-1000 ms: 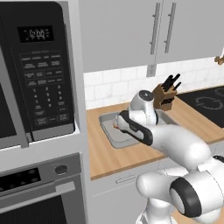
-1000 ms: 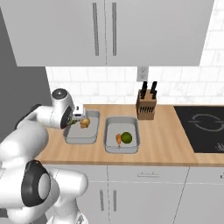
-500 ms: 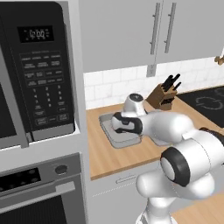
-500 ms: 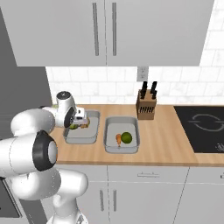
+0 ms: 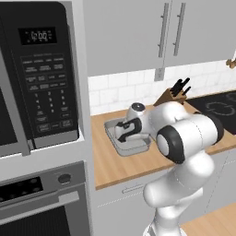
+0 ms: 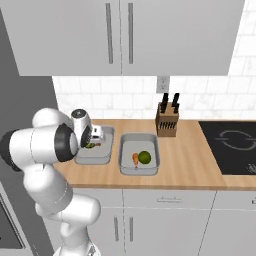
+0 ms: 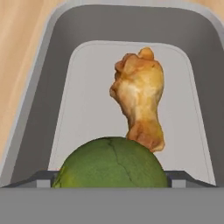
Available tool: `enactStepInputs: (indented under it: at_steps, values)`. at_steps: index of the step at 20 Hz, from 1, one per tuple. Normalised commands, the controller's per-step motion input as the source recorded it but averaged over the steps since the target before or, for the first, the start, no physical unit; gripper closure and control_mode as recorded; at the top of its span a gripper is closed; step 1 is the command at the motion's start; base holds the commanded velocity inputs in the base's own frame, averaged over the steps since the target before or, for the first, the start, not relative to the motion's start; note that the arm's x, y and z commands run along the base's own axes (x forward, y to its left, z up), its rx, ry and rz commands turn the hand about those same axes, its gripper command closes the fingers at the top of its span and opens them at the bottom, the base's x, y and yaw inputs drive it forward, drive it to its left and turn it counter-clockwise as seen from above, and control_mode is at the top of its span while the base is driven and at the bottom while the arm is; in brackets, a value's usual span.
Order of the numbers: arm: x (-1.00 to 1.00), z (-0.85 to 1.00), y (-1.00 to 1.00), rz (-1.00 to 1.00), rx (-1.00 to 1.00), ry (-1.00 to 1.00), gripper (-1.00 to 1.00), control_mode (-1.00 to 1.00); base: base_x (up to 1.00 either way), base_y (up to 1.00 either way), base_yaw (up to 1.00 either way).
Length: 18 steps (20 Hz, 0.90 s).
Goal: Place one lime and one chicken drumstick in each tupperware on the nearby counter, to pack two identical lunches.
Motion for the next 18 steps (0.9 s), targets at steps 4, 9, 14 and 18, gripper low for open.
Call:
enactStepInputs:
  at_steps: [4,9,14,18]
  values:
    - [0.19,-0.02,0.0,-0.05,0.0,0.0,-1.0,-1.0,0.0,0.0,0.0]
    - [-0.31,0.58,0.0,-0.03,0.01,-0.12,-1.0,-1.0,0.0,0.0,0.0]
    - [-0.94,1.0,-0.01,0.0,0.0,-0.57,-1.0,-1.0,0.0,0.0,0.0]
    - [-0.93,1.0,0.0,0.0,0.0,-0.64,-1.0,-1.0,0.0,0.0,0.0]
